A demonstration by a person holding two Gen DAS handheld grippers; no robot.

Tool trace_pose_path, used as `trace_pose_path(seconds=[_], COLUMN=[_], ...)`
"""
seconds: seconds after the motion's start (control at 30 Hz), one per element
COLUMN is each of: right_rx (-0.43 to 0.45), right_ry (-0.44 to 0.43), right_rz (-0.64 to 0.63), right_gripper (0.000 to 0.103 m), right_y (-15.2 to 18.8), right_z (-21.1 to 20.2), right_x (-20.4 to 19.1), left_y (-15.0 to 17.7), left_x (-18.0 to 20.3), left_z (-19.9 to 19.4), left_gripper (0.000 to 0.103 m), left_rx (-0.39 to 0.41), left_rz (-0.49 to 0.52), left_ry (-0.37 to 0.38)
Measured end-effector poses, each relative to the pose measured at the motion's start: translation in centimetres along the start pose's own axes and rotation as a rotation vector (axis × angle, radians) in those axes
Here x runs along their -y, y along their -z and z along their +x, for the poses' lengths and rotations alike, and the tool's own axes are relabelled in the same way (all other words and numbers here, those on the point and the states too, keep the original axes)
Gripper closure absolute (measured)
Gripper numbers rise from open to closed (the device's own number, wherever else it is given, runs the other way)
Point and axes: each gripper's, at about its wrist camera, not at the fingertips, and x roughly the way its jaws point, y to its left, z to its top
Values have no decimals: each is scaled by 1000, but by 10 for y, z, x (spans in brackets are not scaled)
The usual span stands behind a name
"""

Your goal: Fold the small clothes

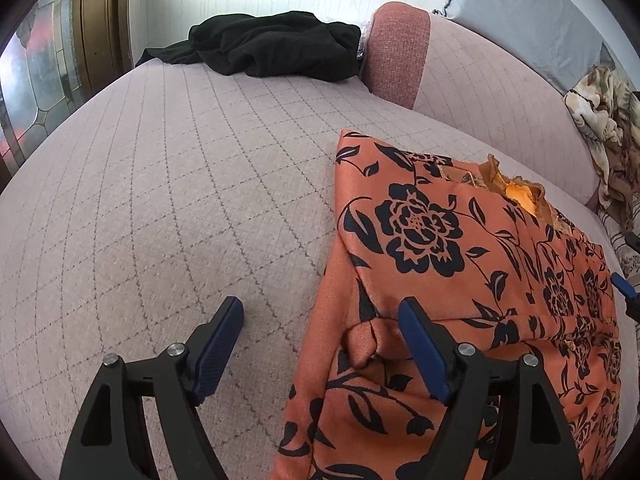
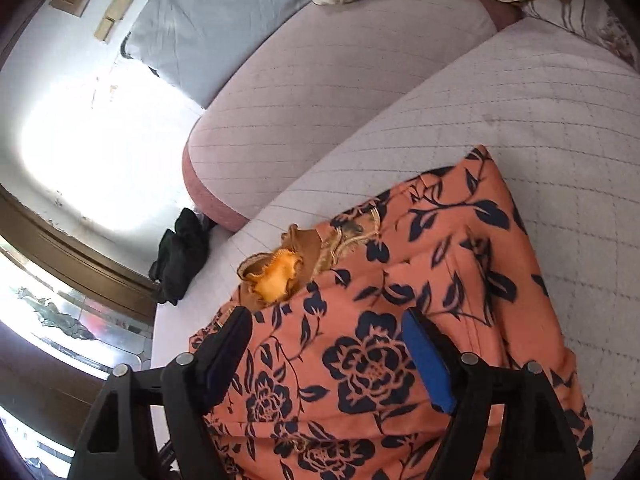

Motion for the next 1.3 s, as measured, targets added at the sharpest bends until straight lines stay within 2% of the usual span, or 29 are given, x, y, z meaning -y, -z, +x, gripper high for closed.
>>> trace_pose_path(seconds=[0.03,0.07,0.1,0.13,0.17,0.27,0.33,0.43,0.5,0.53,0.57,0.6,0.67,0.8,0.87,0.93,0.97,1.03,1.1,1.17,1.3], right_rx=[10,-4,-36,-4,17,48,5,-106,-163,-191,-207,-155,-120,18,91,124,124,83,-3,-62,-164], right_ry=[45,133,127,89,86,118,37,-50,11,86,109,48,91,144,173,178,169,173,195,178,145], right_rz=[8,37,103,148,146,-21,-122,-259,-288,-271,-214,-161,-102,-163,-175,-183,-189,-196,-189,-137,7], right_gripper=[22,21,23,23,23,22,22,22,22,22,25,29,26,26,26,22,21,11,11,11,11], right_y=[-2,-6,-8,-8,-9,-4,6,32,47,52,55,55,53,49,53,64,70,83,102,123,163], right_z=[4,16,22,18,12,2,9,35,58,70,70,58,30,-58,-116,-169,-195,-234,-250,-263,-277], right_x=[7,24,41,48,42,-10,-47,-90,-85,-70,-46,-32,-29,-37,-36,-28,-22,-8,13,46,115], left_y=[0,-1,-1,-2,-4,-7,-8,-7,-8,-8,-8,-7,-6,-3,4,16,22,38,62,90,146], left_x=[-1,-1,-2,-2,-3,-6,-8,-10,-11,-12,-13,-15,-19,-25,-27,-27,-27,-31,-40,-49,-68], left_z=[0,1,0,1,1,1,0,0,0,-1,-2,-3,-8,-22,-38,-61,-75,-104,-134,-158,-178], left_gripper=[22,22,22,22,22,22,22,22,22,22,22,22,22,22,22,22,22,22,21,21,20], left_rx=[0,-1,-2,-5,-7,-14,-14,-19,-24,-26,-29,-29,-21,52,71,103,111,116,101,72,-28], left_rz=[-1,-4,-8,-13,-19,-47,-59,-68,-82,-88,-94,-99,-116,-157,-155,-129,-112,-100,-102,-84,-79], left_ry=[2,8,13,17,21,31,40,48,55,59,65,70,74,63,80,85,81,105,151,173,173])
